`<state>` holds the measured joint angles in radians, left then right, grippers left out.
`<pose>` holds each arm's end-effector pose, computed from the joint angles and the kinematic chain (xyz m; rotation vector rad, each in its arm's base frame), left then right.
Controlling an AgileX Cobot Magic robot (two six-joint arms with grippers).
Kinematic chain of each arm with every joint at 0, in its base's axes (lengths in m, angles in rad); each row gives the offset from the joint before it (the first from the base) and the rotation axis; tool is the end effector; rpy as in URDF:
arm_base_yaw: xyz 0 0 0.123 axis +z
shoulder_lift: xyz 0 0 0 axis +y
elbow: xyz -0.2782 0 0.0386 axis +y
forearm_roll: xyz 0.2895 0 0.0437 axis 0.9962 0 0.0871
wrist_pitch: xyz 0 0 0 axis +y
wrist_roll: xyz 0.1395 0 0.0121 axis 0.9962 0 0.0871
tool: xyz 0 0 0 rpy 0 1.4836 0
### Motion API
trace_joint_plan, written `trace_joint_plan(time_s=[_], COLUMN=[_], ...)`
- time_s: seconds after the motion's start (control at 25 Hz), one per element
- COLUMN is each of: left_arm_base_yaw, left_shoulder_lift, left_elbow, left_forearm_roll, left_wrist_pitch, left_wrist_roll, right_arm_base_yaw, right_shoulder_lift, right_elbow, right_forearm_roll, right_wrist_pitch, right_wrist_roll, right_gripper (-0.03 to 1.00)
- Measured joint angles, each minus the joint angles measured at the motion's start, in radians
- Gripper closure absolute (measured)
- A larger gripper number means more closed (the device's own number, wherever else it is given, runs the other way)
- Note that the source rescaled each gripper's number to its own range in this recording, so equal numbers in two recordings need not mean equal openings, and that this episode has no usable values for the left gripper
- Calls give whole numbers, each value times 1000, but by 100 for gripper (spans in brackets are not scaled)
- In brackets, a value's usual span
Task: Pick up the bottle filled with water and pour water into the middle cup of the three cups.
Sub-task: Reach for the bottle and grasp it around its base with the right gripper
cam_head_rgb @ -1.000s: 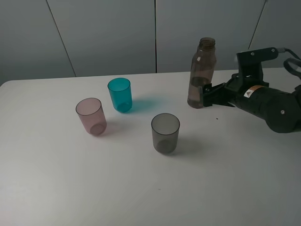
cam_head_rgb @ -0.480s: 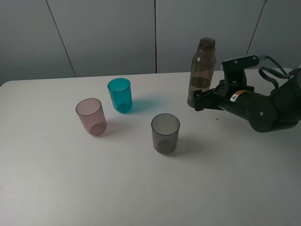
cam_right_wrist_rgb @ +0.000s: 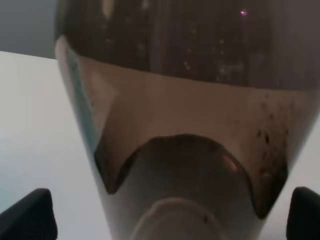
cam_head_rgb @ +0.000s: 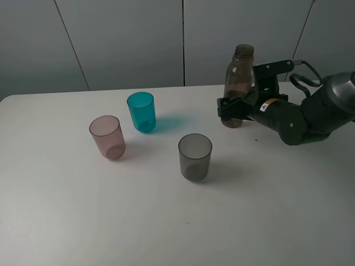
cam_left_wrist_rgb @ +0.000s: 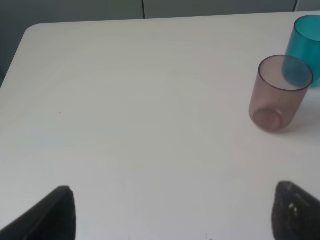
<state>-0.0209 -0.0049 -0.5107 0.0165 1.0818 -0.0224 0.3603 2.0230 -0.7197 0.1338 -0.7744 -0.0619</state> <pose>0.0762 0.0004 0.2764 -0.0027 2.0497 -0.0072 0.3795 0.1290 0.0285 -0.2690 2.0004 0.1566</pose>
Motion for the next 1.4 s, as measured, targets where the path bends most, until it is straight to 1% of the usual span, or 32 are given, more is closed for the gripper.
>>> trace_joint_plan(time_s=[0.24, 0.52, 0.76, 0.92, 1.08, 1.4], left_arm_base_yaw=[0, 0, 0, 0, 0, 0], left_shoulder_lift=[0, 0, 0, 0, 0, 0], left_elbow=[0, 0, 0, 0, 0, 0], left_forearm_roll=[0, 0, 0, 0, 0, 0], left_wrist_pitch=[0, 0, 0, 0, 0, 0], left_wrist_roll=[0, 0, 0, 0, 0, 0], right_arm_base_yaw=[0, 0, 0, 0, -2, -14], right_shoulder_lift=[45, 86, 120, 145, 151, 173], right_elbow=[-47, -55, -57, -59, -63, -87], right_forearm_roll=[-15, -15, -17, -17, -15, -21], right_wrist_pitch=[-16, -136, -213, -261, -293, -317], right_wrist_roll=[6, 54, 62, 87, 94, 110], right_gripper=[-3, -3, -3, -3, -3, -3])
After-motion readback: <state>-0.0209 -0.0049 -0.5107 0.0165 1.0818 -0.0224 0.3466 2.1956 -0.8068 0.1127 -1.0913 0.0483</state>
